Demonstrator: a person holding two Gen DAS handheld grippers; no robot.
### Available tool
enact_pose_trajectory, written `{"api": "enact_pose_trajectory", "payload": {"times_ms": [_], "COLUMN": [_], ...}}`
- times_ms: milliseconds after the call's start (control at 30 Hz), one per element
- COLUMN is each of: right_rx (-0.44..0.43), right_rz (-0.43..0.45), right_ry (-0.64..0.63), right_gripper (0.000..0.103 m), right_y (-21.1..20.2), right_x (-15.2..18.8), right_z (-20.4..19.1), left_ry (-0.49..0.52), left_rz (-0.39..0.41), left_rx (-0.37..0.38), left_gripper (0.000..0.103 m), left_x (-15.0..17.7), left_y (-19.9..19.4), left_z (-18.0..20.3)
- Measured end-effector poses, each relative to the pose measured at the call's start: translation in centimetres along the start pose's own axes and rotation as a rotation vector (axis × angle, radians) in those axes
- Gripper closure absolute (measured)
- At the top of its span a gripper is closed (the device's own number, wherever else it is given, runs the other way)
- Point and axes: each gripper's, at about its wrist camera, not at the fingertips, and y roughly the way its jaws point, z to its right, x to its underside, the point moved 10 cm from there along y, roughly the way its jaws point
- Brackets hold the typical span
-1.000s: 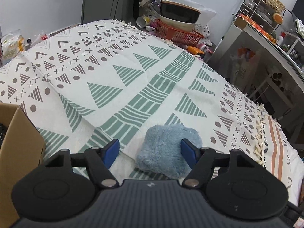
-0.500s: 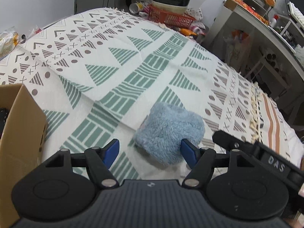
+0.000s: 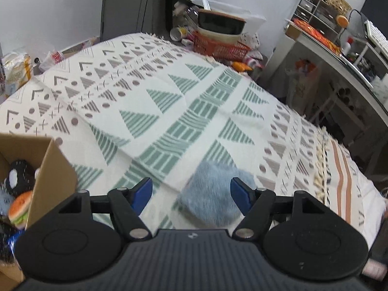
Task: Organize soft objects
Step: 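Lower both tools around the gray fluffy plush on the blanket, then close the right tool and then the left tool on the gray fluffy plush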
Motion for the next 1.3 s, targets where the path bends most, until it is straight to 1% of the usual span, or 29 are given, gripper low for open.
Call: {"api": "enact_pose_trajectory", "payload": {"times_ms": [100, 233, 367, 500, 667, 833, 933, 1000, 1100, 1133, 1300], "right_rx": [-0.004, -0.013, -0.017, -0.024, -0.032, -0.058, -0.069, -0.073, -0.078, -0.072, -0.077], "right_rz": [-0.012, -0.018, -0.025, -0.025, -0.024, -0.011, -0.007, -0.01, -0.024, -0.03, -0.053], "right_ry": [0.004, 0.005, 0.011, 0.024, 0.039, 0.072, 0.071, 0.058, 0.035, 0.029, 0.021], "right_gripper": [0.023, 0.023, 0.023, 0.023, 0.023, 0.023, 0.024, 0.027, 0.032, 0.035, 0.04], "right_y": [0.3, 0.6, 0.8, 1.0, 1.0, 0.7, 0.9, 1.3, 2.0, 2.2, 2.5], "right_x": [0.2, 0.3, 0.4, 0.3, 0.1, -0.2, -0.2, -0.2, 0.0, 0.1, 0.7], "right_z": [0.1, 0.1, 0.2, 0.4, 0.5, 0.5, 0.0, -0.6, -1.3, -1.3, -1.5], "left_ry": [0.003, -0.002, -0.025, -0.044, -0.025, -0.036, -0.05, -0.06, -0.081, -0.085, -0.089], "left_rz": [0.007, 0.008, -0.017, -0.026, -0.038, -0.062, -0.083, -0.101, -0.138, -0.142, -0.13], "left_rx": [0.002, -0.006, -0.028, -0.025, -0.011, -0.005, -0.007, -0.012, -0.009, -0.01, -0.006], "left_gripper": [0.033, 0.033, 0.033, 0.033, 0.033, 0.033, 0.033, 0.033, 0.039, 0.039, 0.039], "left_x": [-0.9, -1.3, -1.0, -0.3, 0.9, 3.0, 4.4, 5.3, 6.4, 6.6, 6.4], "left_y": [0.7, 1.9, 3.7, 4.4, 4.2, 3.5, 3.3, 3.4, 3.4, 3.3, 2.1], "left_z": [0.5, 0.7, 0.0, -0.7, -0.5, -0.9, -1.4, -1.8, -2.2, -2.3, -2.9]}}
